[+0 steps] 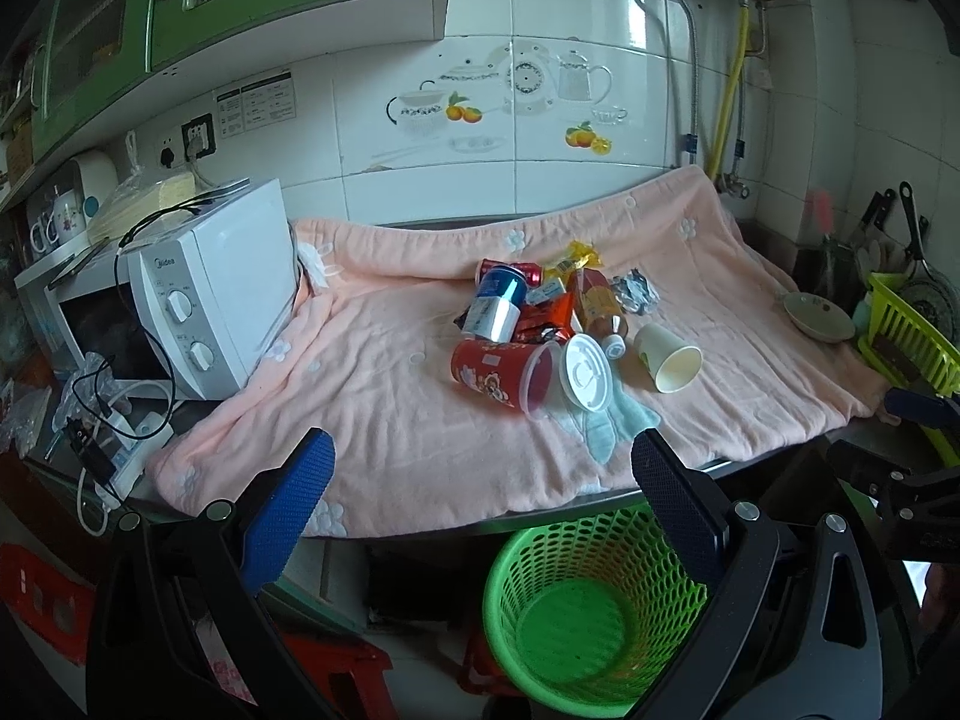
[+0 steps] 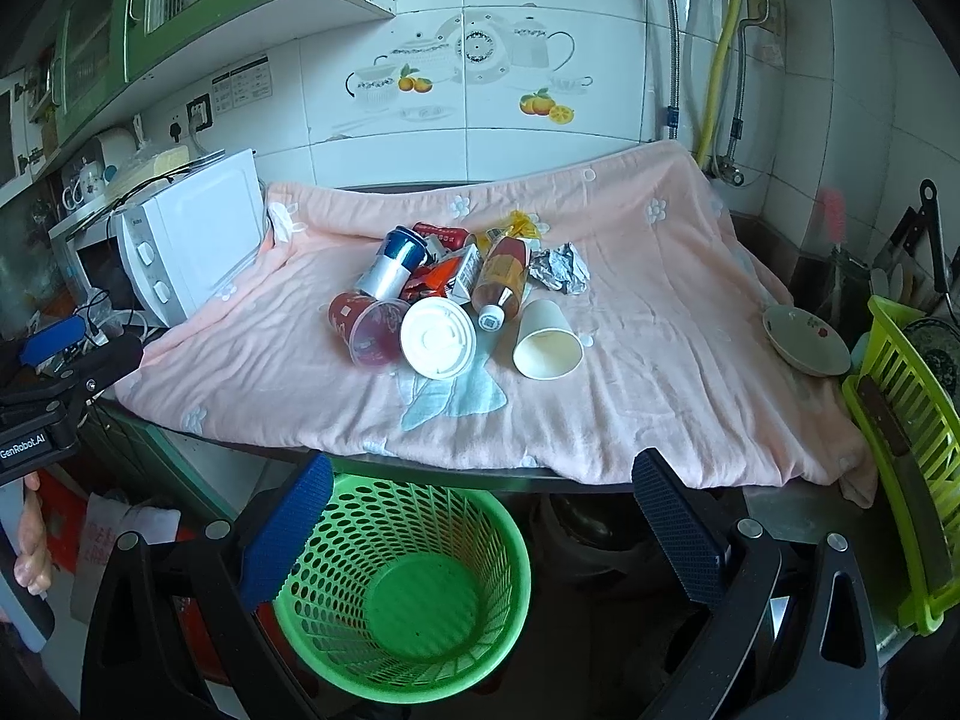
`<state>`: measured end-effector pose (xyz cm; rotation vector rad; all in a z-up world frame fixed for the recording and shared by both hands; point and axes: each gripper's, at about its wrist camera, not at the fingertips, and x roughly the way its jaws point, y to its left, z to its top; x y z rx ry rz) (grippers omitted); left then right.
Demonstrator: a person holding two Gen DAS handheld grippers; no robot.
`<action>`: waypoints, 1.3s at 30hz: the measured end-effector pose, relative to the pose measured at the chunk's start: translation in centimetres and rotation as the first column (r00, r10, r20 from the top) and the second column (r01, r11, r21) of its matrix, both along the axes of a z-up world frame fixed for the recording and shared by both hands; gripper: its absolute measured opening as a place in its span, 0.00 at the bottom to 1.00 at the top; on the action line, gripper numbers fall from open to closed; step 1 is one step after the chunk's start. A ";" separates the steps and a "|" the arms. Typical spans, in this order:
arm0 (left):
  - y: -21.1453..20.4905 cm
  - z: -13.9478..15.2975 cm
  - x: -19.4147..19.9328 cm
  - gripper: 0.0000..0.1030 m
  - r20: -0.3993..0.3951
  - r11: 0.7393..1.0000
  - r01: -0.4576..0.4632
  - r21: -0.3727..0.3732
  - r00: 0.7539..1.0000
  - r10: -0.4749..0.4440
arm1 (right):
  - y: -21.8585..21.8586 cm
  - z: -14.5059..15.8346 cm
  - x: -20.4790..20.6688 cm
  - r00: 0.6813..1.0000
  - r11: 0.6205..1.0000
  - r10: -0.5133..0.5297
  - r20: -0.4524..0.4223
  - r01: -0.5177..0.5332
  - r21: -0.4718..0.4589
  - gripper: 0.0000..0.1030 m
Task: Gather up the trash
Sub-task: 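Grasp the white paper cup with the right tool while the left tool grasps the red paper cup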
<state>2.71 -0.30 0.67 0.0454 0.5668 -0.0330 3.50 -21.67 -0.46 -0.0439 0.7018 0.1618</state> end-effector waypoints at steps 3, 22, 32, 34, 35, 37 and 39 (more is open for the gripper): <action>0.0 0.0 0.3 0.95 0.000 1.000 0.000 0.007 1.000 0.000 | 0.1 -0.2 0.2 1.000 1.000 0.006 0.000 -0.006 0.002 0.94; 0.9 -0.9 3.6 0.95 -0.046 1.000 -0.013 0.001 0.999 0.013 | 0.0 -1.8 3.5 0.998 0.999 0.046 -0.034 -0.045 0.020 0.94; 2.9 -2.0 7.1 0.95 -0.072 0.998 -0.066 -0.002 0.995 0.065 | -1.2 -3.8 9.1 0.995 0.998 0.032 -0.095 -0.026 0.063 0.94; 3.2 -2.2 7.9 0.95 -0.076 0.998 -0.069 0.001 0.995 0.069 | -1.5 -4.2 10.6 0.993 0.996 0.034 -0.116 -0.024 0.081 0.93; 3.4 -2.3 8.3 0.95 -0.079 0.997 -0.071 -0.001 0.994 0.071 | -1.5 -4.4 11.4 0.992 0.996 0.031 -0.125 -0.021 0.081 0.93; 3.6 -2.5 9.3 0.95 -0.089 0.997 -0.073 -0.004 0.993 0.073 | -1.7 -4.8 13.0 0.989 0.997 0.029 -0.143 -0.018 0.081 0.93; 3.8 -2.8 10.3 0.95 -0.103 0.997 -0.075 -0.011 0.992 0.074 | -1.9 -5.0 14.6 0.986 0.996 0.027 -0.165 -0.013 0.084 0.93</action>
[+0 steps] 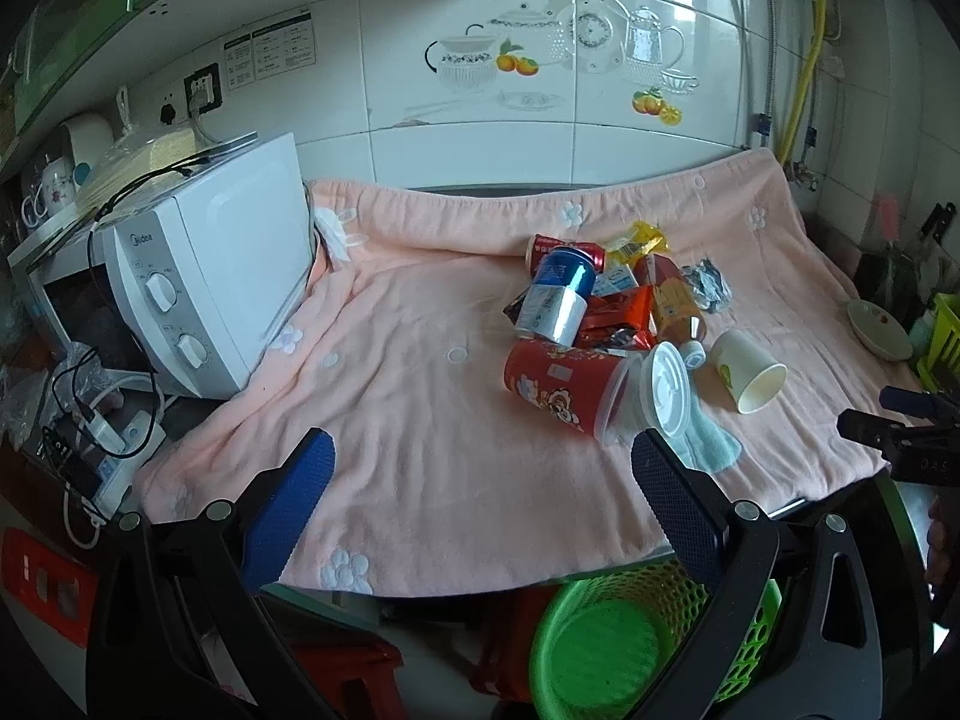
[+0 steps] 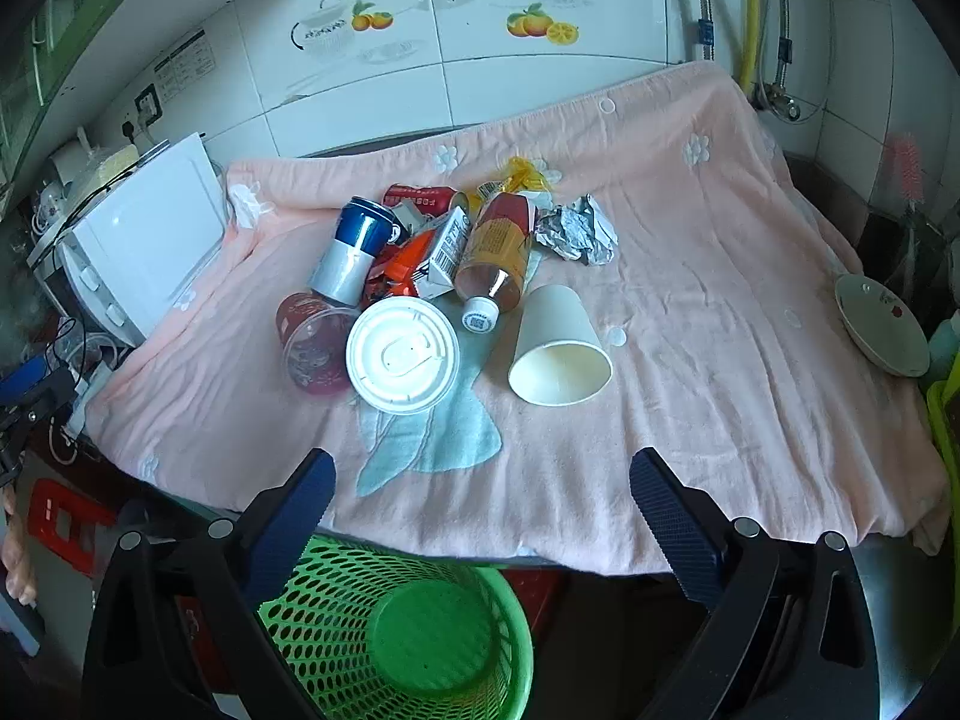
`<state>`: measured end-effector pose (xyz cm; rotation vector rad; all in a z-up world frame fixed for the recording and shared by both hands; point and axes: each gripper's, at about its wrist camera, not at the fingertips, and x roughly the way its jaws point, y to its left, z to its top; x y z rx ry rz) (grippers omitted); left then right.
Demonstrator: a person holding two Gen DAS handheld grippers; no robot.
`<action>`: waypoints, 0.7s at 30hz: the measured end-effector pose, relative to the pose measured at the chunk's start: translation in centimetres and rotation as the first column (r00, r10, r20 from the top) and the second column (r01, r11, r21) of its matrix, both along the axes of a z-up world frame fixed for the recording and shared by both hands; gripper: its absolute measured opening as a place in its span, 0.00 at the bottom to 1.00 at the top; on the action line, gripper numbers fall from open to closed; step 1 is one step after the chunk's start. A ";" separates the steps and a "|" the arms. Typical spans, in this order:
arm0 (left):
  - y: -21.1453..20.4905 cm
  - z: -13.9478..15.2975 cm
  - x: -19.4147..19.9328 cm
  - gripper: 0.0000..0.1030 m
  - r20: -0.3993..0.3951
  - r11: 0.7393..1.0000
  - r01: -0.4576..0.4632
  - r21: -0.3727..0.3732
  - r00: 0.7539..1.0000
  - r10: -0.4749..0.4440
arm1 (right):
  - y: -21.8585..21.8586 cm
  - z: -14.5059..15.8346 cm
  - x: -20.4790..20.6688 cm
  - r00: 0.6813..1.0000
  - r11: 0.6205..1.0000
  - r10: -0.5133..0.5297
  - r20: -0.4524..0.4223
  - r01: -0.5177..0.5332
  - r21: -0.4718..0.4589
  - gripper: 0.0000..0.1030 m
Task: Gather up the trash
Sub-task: 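Grasp the white paper cup with the right tool while the left tool grasps the red paper cup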
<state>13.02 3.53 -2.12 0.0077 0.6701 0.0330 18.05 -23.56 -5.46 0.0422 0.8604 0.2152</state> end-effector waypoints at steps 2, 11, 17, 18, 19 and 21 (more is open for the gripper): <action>0.1 -0.2 1.0 0.95 -0.014 1.000 0.003 -0.007 1.000 -0.003 | -0.2 -0.1 1.8 1.000 1.000 0.001 -0.020 -0.001 -0.004 0.93; -0.4 -0.8 5.8 0.95 -0.064 1.000 0.015 -0.001 0.998 -0.015 | -1.0 -2.3 10.2 0.989 1.000 0.004 -0.150 -0.008 -0.030 0.80; -0.9 -0.9 9.4 0.95 -0.111 0.998 0.036 -0.047 0.993 -0.041 | -1.5 -4.2 14.2 0.972 0.999 -0.008 -0.234 0.000 -0.035 0.74; -1.2 -1.0 10.1 0.95 -0.123 0.998 0.038 -0.049 0.991 -0.044 | -1.5 -4.6 14.8 0.970 0.999 -0.012 -0.244 0.002 -0.040 0.74; -1.4 -1.2 10.7 0.95 -0.138 0.998 0.040 -0.052 0.989 -0.046 | -1.5 -4.9 15.3 0.968 0.999 -0.017 -0.252 0.004 -0.051 0.73; -1.7 -1.7 11.9 0.95 -0.165 0.996 0.041 -0.074 0.985 -0.053 | -1.4 -5.7 16.0 0.961 0.998 -0.015 -0.276 -0.002 -0.061 0.69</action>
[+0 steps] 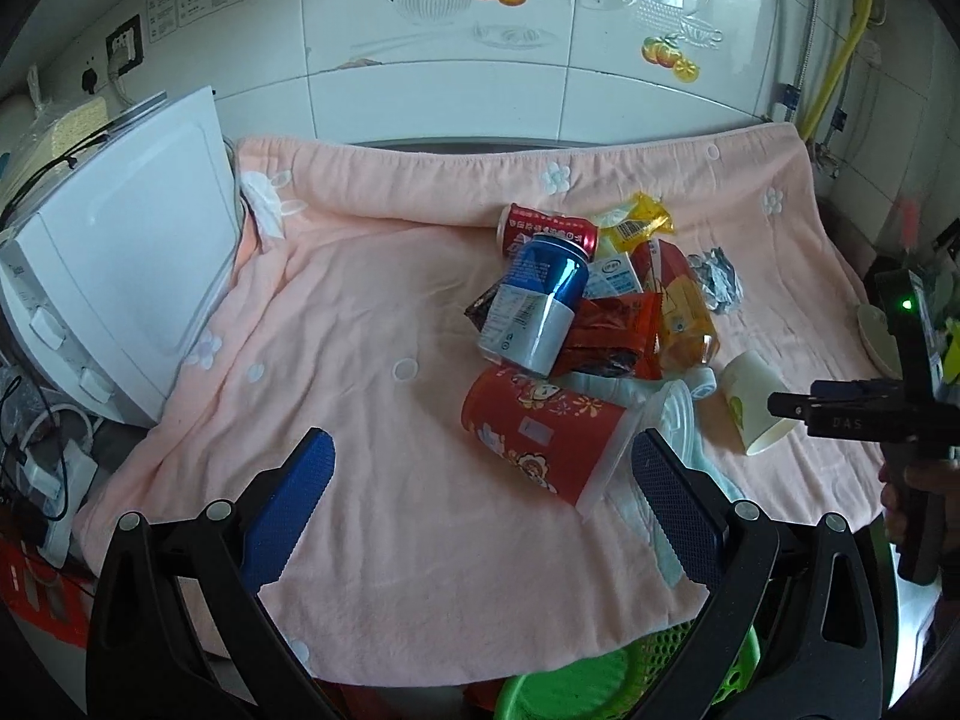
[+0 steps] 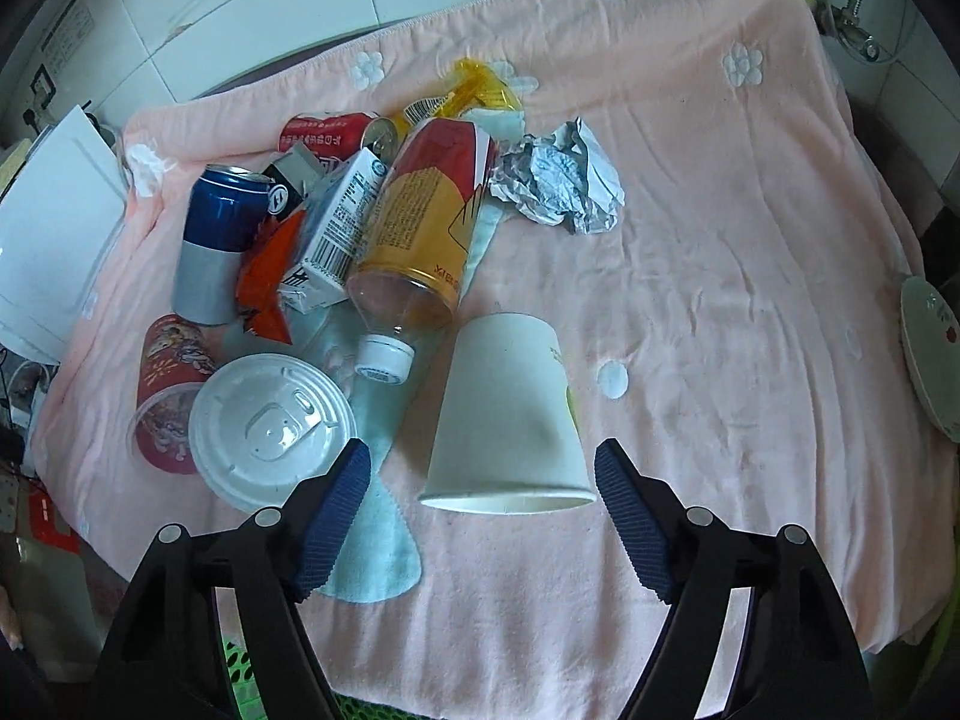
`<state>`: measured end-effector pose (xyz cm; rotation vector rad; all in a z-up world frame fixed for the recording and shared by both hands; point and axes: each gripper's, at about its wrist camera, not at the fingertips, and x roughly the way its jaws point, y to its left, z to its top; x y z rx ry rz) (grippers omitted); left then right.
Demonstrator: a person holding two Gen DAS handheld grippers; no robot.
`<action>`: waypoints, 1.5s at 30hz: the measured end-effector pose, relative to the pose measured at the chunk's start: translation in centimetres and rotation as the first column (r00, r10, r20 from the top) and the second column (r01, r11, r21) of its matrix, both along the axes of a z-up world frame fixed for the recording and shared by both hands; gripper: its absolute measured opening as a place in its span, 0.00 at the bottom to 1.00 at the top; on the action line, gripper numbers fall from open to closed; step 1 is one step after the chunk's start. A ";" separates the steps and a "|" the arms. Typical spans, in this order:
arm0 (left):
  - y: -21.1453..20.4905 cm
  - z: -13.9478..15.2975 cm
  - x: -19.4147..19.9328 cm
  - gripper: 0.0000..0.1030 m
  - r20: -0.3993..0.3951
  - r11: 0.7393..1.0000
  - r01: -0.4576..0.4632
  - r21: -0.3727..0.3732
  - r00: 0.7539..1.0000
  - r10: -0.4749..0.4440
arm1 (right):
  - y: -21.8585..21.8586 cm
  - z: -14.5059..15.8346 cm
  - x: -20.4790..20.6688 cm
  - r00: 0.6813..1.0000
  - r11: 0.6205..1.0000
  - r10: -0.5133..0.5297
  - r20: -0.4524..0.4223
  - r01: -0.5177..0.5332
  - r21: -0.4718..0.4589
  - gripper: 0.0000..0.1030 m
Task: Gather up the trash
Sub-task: 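Grasp the white paper cup with the right tool while the left tool grasps the red paper cup, then carry the white cup over the wastebasket with the right tool and release it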
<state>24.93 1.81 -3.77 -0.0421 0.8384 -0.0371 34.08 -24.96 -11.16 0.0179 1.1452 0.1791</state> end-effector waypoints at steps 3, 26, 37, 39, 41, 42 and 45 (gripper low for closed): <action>-0.4 -0.8 1.8 0.95 -0.058 0.999 -0.003 -0.051 0.998 0.000 | 0.1 -1.3 0.9 0.999 1.000 0.003 -0.034 -0.004 -0.019 0.66; -0.6 -11.1 10.0 0.94 -0.467 0.877 -0.261 -0.404 0.883 0.047 | 0.2 -2.9 2.1 0.995 0.995 0.032 -0.096 -0.041 -0.091 0.58; -0.1 -12.0 9.8 0.70 -0.438 0.828 -0.255 -0.500 0.899 0.013 | 0.3 -0.6 -1.8 0.998 0.996 0.044 -0.042 -0.047 -0.071 0.56; 0.0 -11.7 9.5 0.66 -0.416 0.828 -0.233 -0.510 0.909 0.000 | 0.5 0.0 -2.3 0.998 0.997 0.052 -0.026 -0.054 -0.057 0.56; -0.1 -11.3 9.4 0.64 -0.398 0.833 -0.212 -0.511 0.917 -0.010 | 0.8 0.6 -2.9 0.998 0.997 0.061 -0.010 -0.061 -0.053 0.56; -0.2 -11.1 9.2 0.63 -0.389 0.838 -0.205 -0.505 0.921 -0.009 | 1.0 0.7 -3.2 0.998 0.997 0.064 -0.008 -0.064 -0.049 0.56; -0.2 -10.4 8.6 0.61 -0.360 0.852 -0.180 -0.492 0.933 -0.011 | 1.4 0.9 -3.9 0.998 0.997 0.063 0.000 -0.063 -0.049 0.56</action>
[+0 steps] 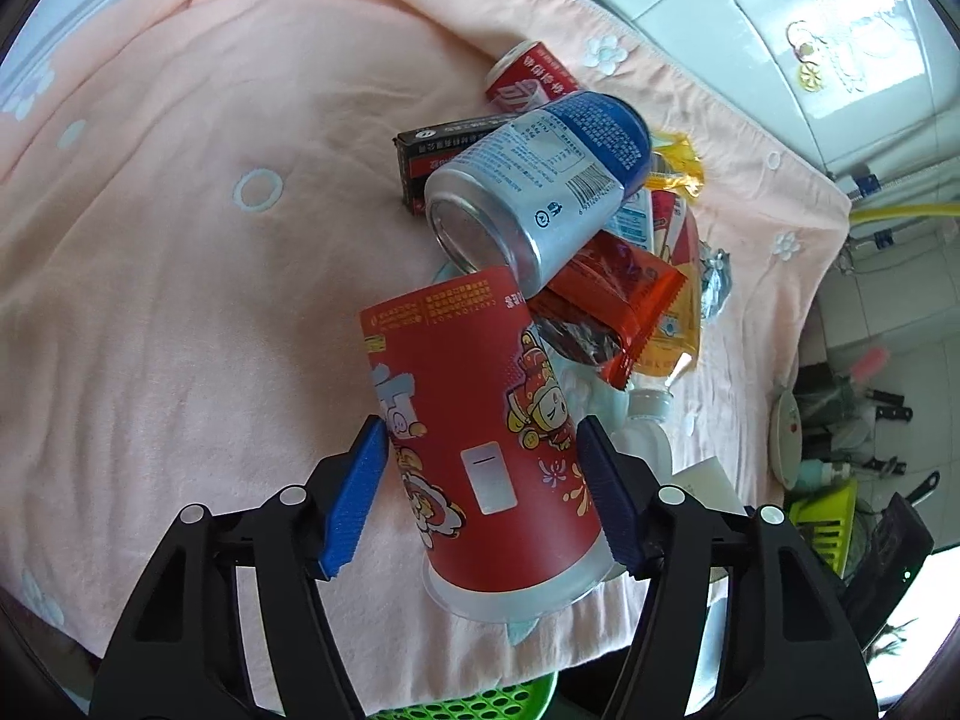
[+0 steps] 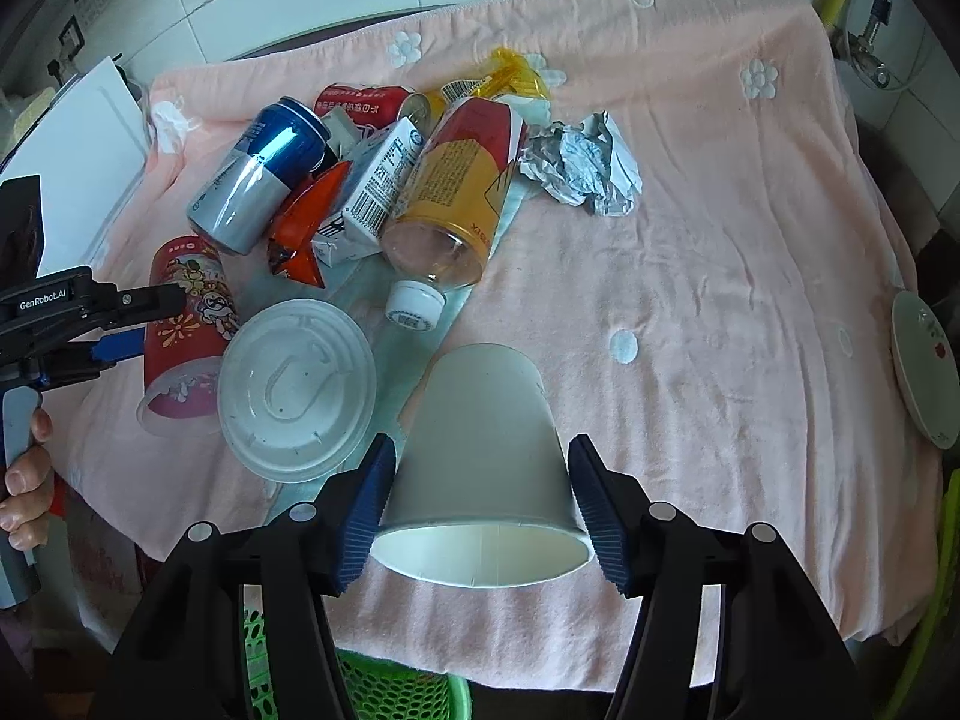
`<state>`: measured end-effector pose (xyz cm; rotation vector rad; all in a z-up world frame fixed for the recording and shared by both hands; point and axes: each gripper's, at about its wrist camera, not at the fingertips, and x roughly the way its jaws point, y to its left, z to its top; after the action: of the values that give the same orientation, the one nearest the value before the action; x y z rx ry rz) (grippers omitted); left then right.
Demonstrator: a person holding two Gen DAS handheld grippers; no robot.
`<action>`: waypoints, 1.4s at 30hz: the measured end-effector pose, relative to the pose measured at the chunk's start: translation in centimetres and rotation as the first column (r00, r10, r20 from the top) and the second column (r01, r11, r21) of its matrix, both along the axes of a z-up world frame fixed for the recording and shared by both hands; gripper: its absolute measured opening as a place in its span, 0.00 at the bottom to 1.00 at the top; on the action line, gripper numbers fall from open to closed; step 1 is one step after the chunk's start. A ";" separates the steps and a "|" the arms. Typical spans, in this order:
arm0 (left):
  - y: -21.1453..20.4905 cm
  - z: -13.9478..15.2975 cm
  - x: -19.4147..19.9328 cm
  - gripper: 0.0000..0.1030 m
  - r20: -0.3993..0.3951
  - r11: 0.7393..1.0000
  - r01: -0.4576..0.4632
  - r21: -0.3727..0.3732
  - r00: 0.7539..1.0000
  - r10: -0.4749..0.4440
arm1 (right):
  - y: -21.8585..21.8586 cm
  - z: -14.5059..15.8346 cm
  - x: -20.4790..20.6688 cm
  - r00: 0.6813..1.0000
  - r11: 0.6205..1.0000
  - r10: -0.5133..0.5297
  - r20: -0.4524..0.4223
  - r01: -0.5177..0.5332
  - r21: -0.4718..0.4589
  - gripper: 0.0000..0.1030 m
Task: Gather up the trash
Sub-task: 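Carry the white cup over the wastebasket with the right tool and release it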
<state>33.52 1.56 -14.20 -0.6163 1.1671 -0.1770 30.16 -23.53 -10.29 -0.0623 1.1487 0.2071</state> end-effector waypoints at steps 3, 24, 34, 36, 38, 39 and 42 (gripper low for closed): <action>-0.1 0.7 -0.6 0.59 0.030 0.999 0.017 0.034 0.999 -0.018 | 0.1 -0.1 -0.6 1.000 1.000 0.007 -0.005 -0.007 0.004 0.56; -2.5 -0.1 0.5 0.60 0.035 0.989 0.131 0.064 0.990 -0.134 | 0.4 -1.7 -0.2 0.998 1.000 0.019 -0.056 -0.019 -0.001 0.56; -4.7 -1.2 1.9 0.69 -0.018 0.967 0.232 0.108 0.973 -0.231 | 0.8 -2.8 -0.3 0.996 1.000 0.024 -0.082 -0.025 -0.013 0.57; -4.9 -1.6 2.3 0.70 -0.034 0.962 0.244 0.121 0.970 -0.242 | 0.8 -2.9 -0.3 0.997 1.000 0.021 -0.080 -0.022 -0.020 0.57; -5.1 -2.2 2.8 0.72 -0.070 0.958 0.267 0.109 0.963 -0.260 | 0.8 -3.0 -0.3 0.996 1.000 0.019 -0.087 -0.020 -0.017 0.57; -5.0 -2.6 3.0 0.72 -0.098 0.958 0.267 0.102 0.961 -0.257 | 0.7 -3.0 -0.3 0.996 1.000 0.018 -0.088 -0.020 -0.019 0.57; -5.2 -3.2 3.3 0.72 -0.127 0.955 0.279 0.098 0.956 -0.266 | 0.7 -3.1 -0.3 0.995 1.000 0.014 -0.095 -0.015 -0.019 0.57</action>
<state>36.78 -3.62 -17.43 -0.3643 1.3608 -0.3109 29.90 -22.87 -13.40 -0.0786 1.2452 0.2136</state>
